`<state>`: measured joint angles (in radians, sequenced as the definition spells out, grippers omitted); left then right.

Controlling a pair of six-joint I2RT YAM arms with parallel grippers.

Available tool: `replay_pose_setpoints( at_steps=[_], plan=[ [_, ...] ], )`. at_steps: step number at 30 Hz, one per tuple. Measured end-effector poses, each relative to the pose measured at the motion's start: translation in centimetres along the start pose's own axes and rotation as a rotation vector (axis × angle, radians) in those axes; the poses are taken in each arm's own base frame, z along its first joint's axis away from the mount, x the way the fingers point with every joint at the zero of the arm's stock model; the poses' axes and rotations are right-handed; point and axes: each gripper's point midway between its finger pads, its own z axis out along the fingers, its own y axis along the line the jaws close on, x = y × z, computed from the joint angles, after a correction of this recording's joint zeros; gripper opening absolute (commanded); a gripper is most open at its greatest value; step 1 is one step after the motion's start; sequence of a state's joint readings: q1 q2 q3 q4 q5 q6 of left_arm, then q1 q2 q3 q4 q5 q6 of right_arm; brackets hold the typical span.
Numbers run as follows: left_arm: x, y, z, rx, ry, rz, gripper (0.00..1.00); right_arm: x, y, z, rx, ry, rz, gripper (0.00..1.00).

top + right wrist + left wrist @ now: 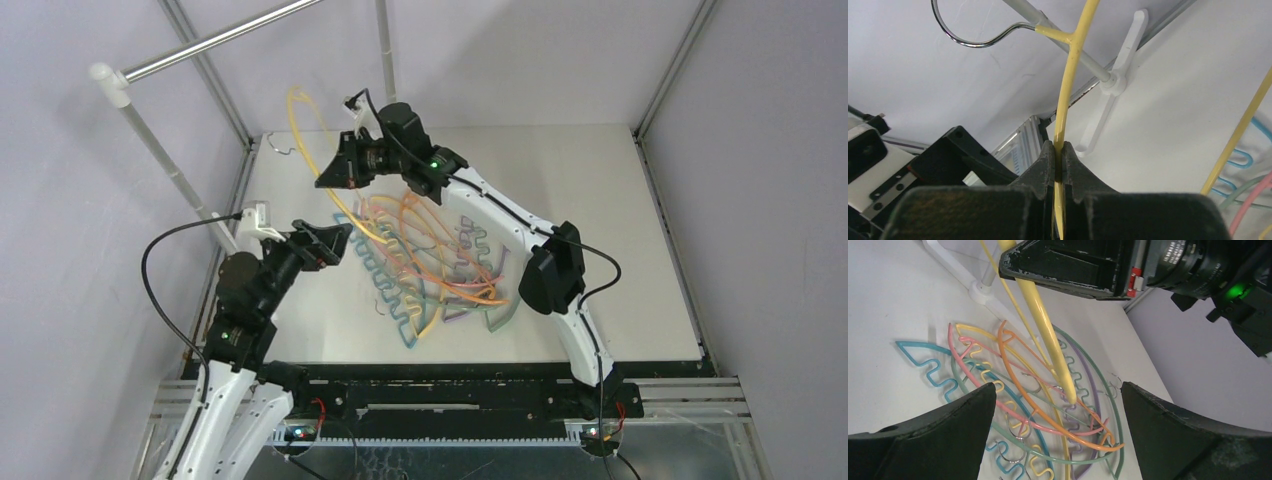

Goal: Organize the hangers

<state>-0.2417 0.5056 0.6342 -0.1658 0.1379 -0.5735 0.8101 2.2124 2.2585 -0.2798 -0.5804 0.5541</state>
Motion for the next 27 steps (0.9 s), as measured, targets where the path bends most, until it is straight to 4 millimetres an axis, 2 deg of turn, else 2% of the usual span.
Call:
replay_pose_setpoints(
  at_steps=[12, 16, 18, 20, 25, 27],
  plan=[
    [1.2, 1.7, 3.3, -0.088, 0.024, 0.007, 0.99, 0.7, 3.4, 0.2, -0.110, 0.040, 0.089, 0.00],
    [2.2, 2.4, 4.4, -0.125, 0.048, 0.019, 0.89, 0.7, 4.4, -0.2, -0.145, 0.051, 0.112, 0.00],
    [2.2, 2.3, 4.9, -0.125, 0.046, 0.021, 0.77, 0.7, 4.7, -0.4, -0.157, 0.049, 0.115, 0.00],
    [2.2, 2.0, 5.4, -0.121, 0.048, 0.023, 0.58, 0.8, 4.8, -0.5, -0.163, 0.046, 0.120, 0.00],
    [2.3, 1.0, 6.6, -0.109, 0.071, 0.022, 0.03, 0.9, 4.3, -0.4, -0.159, 0.033, 0.124, 0.00],
    [2.4, 1.5, 6.8, -0.142, 0.077, 0.014, 0.00, 0.8, 3.9, -0.6, -0.150, 0.018, 0.124, 0.00]
  ],
)
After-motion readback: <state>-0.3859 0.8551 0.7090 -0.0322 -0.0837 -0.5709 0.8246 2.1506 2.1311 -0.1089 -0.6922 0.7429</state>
